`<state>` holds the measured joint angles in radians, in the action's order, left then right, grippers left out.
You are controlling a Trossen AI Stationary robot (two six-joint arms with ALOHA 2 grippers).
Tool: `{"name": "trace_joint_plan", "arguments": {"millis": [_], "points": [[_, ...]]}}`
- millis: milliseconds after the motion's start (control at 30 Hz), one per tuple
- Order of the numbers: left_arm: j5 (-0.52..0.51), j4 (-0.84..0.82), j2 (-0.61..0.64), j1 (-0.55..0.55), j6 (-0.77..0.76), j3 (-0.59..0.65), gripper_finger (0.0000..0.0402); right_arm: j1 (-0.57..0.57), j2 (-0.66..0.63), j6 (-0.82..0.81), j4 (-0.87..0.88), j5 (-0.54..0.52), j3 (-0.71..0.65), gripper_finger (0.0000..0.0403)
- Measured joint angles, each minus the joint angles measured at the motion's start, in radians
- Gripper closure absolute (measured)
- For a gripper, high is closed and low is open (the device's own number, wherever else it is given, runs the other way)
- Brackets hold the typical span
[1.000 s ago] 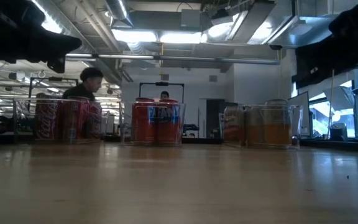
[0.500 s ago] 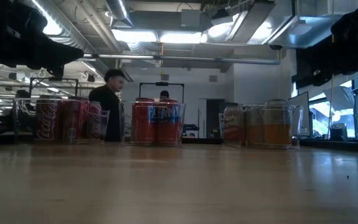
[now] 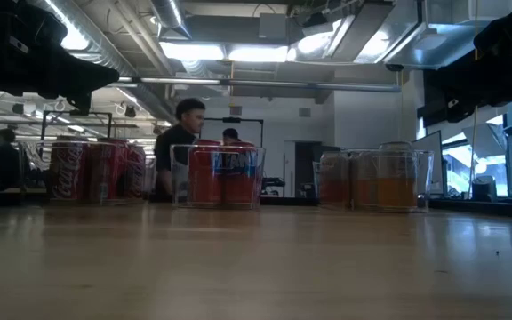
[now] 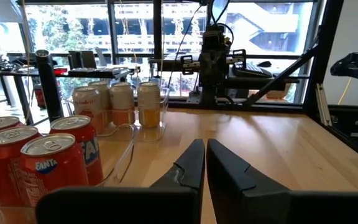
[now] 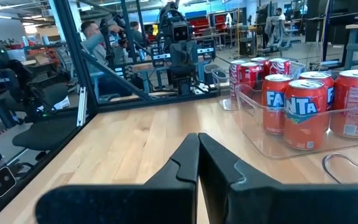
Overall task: Sort soda cans
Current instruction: Return to Home Position
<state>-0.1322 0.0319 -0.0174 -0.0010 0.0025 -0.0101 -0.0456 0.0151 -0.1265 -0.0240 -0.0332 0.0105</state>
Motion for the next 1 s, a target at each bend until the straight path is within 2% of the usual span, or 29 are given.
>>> {"name": "trace_joint_plan", "arguments": {"millis": [1000], "points": [[0.000, 0.000, 0.000, 0.000, -0.002, 0.000, 0.0391, 0.000, 0.000, 0.000, -0.017, -0.002, 0.000, 0.0393]]}}
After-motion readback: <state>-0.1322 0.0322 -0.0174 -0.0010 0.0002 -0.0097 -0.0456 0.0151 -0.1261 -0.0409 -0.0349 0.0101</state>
